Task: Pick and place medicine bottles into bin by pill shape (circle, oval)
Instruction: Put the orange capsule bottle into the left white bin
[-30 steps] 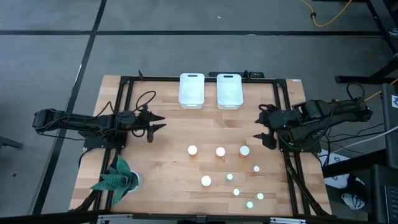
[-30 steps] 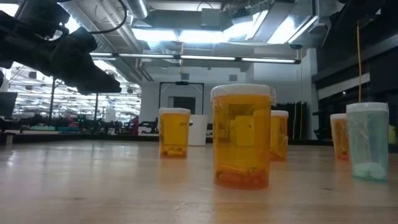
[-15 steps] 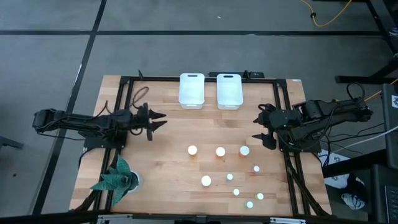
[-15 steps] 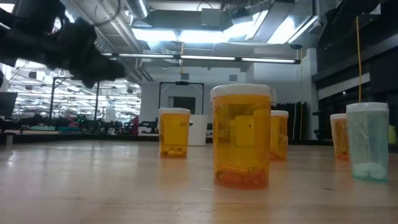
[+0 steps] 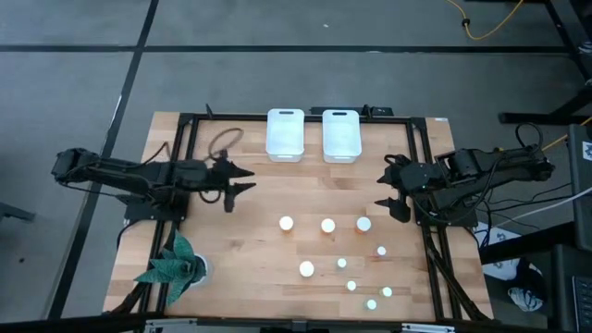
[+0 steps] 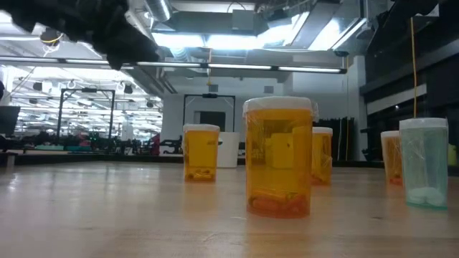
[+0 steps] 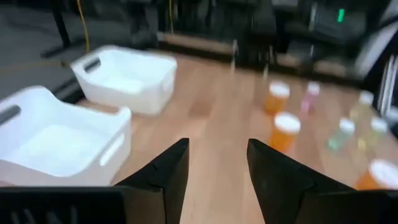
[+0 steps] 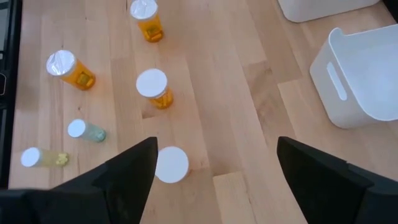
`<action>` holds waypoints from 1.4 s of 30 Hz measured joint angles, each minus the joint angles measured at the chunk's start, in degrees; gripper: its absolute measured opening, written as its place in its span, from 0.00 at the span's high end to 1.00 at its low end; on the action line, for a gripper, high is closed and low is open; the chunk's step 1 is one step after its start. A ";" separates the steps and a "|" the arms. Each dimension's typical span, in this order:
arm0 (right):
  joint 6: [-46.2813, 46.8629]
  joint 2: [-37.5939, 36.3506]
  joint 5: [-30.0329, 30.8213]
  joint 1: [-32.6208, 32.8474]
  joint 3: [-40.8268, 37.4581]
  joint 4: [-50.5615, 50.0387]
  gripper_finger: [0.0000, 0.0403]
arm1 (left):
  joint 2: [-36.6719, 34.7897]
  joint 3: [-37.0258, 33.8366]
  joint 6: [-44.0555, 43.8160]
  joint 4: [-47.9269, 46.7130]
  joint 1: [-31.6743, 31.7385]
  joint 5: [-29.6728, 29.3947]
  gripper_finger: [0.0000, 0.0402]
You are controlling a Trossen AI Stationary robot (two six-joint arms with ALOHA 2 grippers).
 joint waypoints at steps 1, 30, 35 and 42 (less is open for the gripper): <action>-0.02 0.00 0.00 0.02 0.00 -0.02 0.18 | 2.08 2.45 -0.02 -2.92 -0.81 -0.02 0.61; 0.26 0.00 -0.01 0.00 0.00 -0.94 0.18 | 30.99 35.92 -9.00 -36.40 -18.46 -3.65 0.53; 0.27 0.00 0.00 0.02 0.00 -0.92 0.18 | 30.99 35.90 -8.74 -38.05 -18.43 -3.67 0.41; 0.20 0.00 0.00 0.02 0.00 -0.92 0.18 | 30.99 35.82 -8.85 -38.20 -18.43 -3.62 0.32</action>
